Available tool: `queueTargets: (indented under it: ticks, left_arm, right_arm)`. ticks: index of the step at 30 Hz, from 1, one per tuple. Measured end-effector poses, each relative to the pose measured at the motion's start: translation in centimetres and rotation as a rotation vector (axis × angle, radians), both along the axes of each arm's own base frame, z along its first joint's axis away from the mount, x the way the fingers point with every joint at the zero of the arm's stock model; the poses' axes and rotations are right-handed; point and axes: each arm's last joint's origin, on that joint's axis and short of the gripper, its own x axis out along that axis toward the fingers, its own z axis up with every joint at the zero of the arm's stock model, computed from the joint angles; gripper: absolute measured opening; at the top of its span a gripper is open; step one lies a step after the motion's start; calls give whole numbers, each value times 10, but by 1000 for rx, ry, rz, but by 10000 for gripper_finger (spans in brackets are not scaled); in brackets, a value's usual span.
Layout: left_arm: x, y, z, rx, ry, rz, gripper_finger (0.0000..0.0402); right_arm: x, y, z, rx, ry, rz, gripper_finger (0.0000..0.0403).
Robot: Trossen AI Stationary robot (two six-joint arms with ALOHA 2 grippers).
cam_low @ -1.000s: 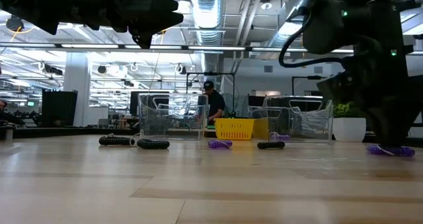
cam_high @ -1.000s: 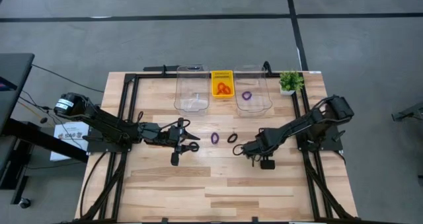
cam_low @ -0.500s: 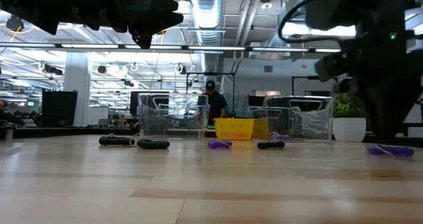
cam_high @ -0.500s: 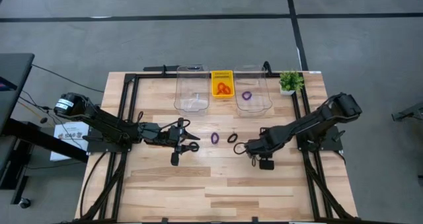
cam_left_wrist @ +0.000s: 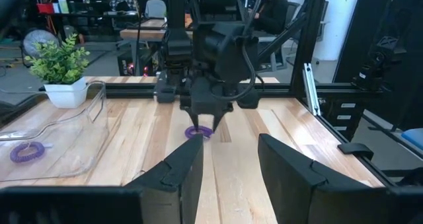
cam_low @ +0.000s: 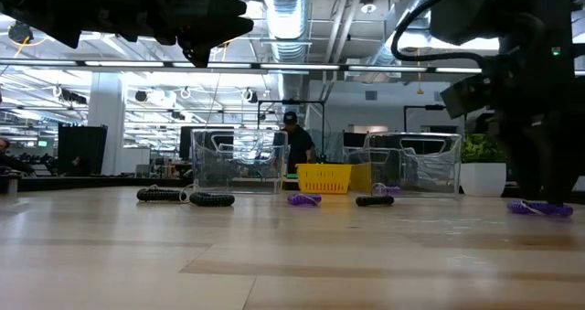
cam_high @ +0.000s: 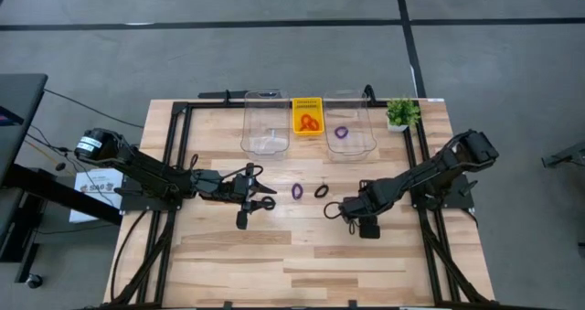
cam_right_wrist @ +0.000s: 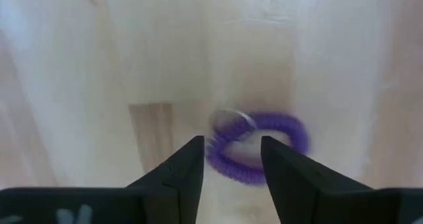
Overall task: Sort spring keychains
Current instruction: Put the right purple spring keychain into the right transparent bin
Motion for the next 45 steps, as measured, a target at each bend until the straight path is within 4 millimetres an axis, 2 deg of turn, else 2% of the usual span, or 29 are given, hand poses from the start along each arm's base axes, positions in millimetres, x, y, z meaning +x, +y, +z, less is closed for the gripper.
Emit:
queueTargets:
  ticks: [8,14,19,21,27,36,45]
  left_arm:
    - [-1,3,-3,3,9,12,142]
    - [0,6,-5,4,15,24,142]
    - [0,6,-5,4,16,23,142]
    - [0,6,-5,4,16,24,142]
    - [0,6,-5,4,16,24,142]
    - [0,6,-5,4,15,24,142]
    - [0,6,-5,4,15,24,142]
  right_arm:
    - [-1,0,-21,15,42,10,140]
    - [-2,0,-20,14,45,35,95]
    - [-4,-1,-8,24,31,36,21]
    - [-5,-1,-2,26,24,37,11]
    - [-4,-1,12,19,43,45,32]
    - [11,-5,40,16,27,114,6]
    - [31,-23,94,-49,-6,185,11]
